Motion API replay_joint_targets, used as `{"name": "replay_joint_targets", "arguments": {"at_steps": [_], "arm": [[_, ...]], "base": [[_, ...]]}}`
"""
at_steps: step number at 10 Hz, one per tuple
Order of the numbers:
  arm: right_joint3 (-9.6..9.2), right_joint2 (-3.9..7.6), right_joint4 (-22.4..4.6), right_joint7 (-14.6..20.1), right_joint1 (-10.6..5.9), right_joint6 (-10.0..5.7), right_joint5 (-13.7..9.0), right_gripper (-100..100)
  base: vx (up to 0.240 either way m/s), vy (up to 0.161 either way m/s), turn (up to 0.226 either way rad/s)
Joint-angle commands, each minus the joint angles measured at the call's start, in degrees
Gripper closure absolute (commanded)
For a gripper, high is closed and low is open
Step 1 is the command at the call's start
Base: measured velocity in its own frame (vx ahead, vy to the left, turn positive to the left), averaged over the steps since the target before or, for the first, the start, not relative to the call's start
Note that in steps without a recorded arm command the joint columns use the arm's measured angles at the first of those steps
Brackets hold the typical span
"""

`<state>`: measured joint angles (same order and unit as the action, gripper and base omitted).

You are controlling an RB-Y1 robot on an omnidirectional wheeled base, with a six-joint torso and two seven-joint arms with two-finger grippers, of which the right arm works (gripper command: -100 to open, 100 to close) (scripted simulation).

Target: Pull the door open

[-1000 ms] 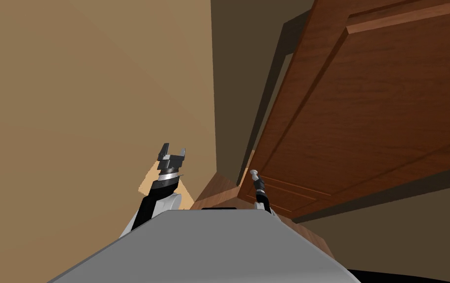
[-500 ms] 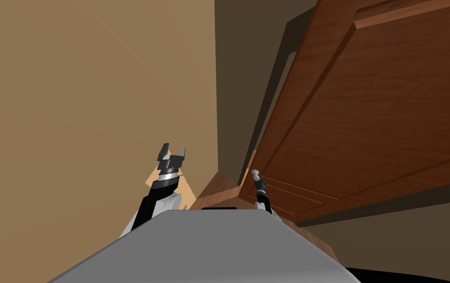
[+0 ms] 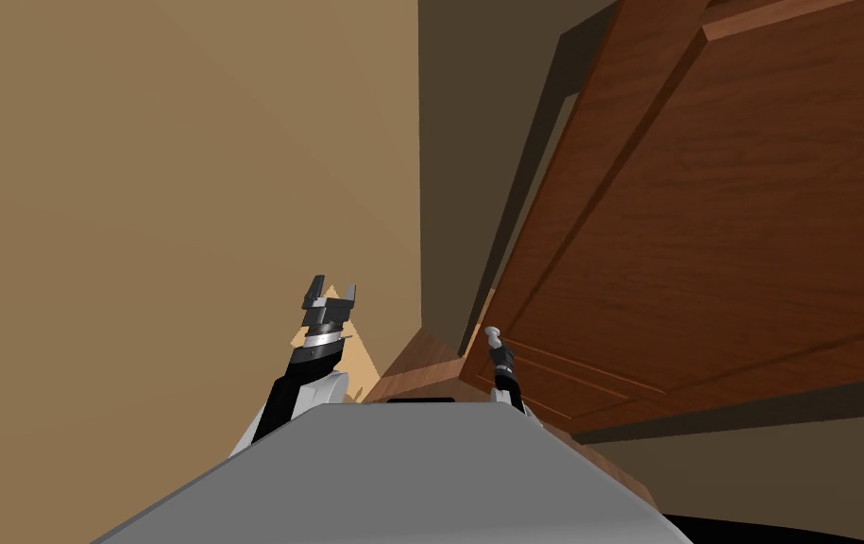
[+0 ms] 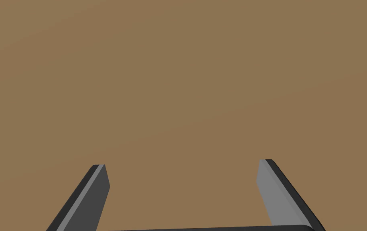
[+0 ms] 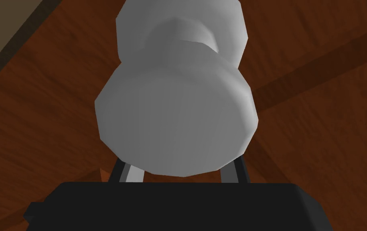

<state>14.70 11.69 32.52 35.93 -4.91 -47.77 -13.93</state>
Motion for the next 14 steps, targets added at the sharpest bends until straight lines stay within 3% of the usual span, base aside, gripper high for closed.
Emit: {"name": "replay_joint_targets", "arguments": {"at_steps": [1, 10, 14], "arm": [[-0.25, -0.07, 1.0, 1.8, -0.26, -0.14, -0.3, 100], [-0.41, 1.26, -1.2, 15.1, -1.21, -0.80, -4.6, 100], [-0.41, 1.26, -1.2, 15.9, -1.21, -0.80, -4.6, 100]], "base": [[-0.026, -0.008, 0.053], [-0.030, -0.003, 0.079], [-0.009, -0.003, 0.019]]}}
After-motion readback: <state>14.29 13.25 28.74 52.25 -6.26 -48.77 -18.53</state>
